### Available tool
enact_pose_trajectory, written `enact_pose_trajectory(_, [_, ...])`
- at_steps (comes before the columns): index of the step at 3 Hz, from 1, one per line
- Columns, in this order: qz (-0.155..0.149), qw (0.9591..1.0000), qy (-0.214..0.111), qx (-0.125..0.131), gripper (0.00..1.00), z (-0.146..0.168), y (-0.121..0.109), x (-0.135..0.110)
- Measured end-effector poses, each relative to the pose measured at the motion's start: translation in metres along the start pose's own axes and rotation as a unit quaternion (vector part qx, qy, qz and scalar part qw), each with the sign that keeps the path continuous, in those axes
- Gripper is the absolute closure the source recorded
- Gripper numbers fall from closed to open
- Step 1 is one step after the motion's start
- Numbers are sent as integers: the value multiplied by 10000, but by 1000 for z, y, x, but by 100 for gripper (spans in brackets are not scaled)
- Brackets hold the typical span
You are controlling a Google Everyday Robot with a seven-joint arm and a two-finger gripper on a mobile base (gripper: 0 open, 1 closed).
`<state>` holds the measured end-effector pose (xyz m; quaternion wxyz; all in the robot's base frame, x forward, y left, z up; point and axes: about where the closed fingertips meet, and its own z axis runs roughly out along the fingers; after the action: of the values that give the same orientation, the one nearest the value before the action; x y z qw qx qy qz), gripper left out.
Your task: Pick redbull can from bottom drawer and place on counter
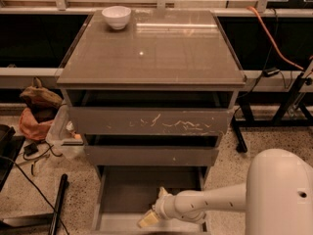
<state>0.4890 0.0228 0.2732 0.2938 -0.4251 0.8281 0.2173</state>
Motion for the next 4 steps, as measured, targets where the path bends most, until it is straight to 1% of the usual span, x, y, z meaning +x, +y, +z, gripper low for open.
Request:
enact_pose_trajectory(1, [-22, 9989, 231, 403, 0, -12, -55, 28])
enact_pose_trajectory(2, [42, 9977, 386, 560, 0, -17, -90, 54])
enact_pose_trajectory(3, [78, 9979, 479, 438, 0, 1, -104, 73])
enact_pose_trajectory(4, [31, 9988, 465, 170, 0, 31, -107, 75])
